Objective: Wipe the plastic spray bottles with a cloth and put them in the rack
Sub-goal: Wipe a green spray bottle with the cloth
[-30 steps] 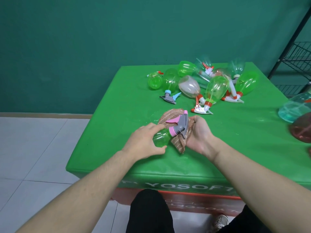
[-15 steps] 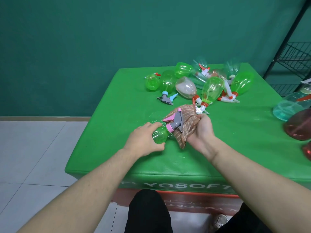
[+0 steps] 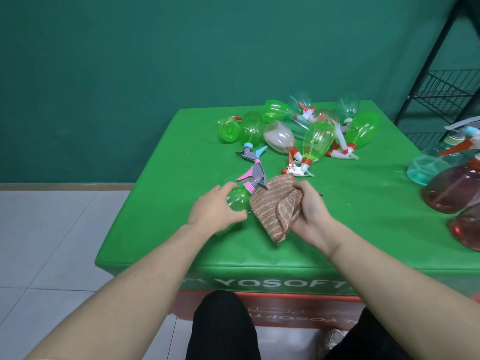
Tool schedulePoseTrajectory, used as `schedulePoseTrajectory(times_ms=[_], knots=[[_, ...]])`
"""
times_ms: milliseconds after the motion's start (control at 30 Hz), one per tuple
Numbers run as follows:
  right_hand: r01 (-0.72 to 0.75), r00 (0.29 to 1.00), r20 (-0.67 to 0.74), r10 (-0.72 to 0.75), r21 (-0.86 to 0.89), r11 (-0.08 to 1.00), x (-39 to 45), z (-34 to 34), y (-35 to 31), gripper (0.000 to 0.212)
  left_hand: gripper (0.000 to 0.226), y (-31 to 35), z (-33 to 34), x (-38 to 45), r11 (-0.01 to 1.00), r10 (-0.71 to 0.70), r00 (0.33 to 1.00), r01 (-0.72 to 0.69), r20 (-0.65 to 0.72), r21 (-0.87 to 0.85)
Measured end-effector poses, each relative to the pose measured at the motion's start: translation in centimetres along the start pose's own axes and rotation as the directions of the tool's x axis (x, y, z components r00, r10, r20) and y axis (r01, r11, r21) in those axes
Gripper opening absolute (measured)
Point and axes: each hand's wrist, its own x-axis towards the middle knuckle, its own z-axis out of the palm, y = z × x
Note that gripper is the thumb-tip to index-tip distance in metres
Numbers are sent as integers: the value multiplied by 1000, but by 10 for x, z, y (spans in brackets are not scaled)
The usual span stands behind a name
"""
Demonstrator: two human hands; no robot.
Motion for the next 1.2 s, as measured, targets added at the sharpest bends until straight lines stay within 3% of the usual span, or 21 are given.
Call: schedulePoseTrajectory(times_ms=[200, 333, 400, 500, 567, 667, 1067, 1200], knots=[[62, 997, -43, -64, -31, 998, 5, -3, -17, 21, 77, -6, 0, -7, 995, 68, 998, -67, -18, 69], [164, 978, -87, -190, -243, 956, 17, 6, -18, 15, 78, -4, 9, -10, 987, 122, 993, -120, -5, 105], [198, 965, -66, -252, -446, 873, 23, 11, -15, 19, 79, -4, 11, -9, 989, 116, 993, -113, -19, 100], [306, 933, 79, -352, -693, 653, 22, 17, -5, 22, 80, -5, 14, -8, 991, 100, 994, -96, -40, 93], [384, 901, 180, -395, -754, 533, 18, 18, 3, 27, 80, -6, 16, -7, 990, 102, 993, -97, -52, 101], [417, 877, 222, -426, -793, 445, 17, 17, 10, 29, 80, -7, 18, -5, 992, 81, 994, -74, -70, 106], [393, 900, 216, -379, -779, 489, -3, -5, 10, 26, 76, 1, 14, -2, 995, 14, 996, -5, -87, 103], [293, 943, 101, -317, -701, 651, 2, -18, -3, 23, 75, 7, 12, -2, 990, 11, 998, -2, -69, 138]])
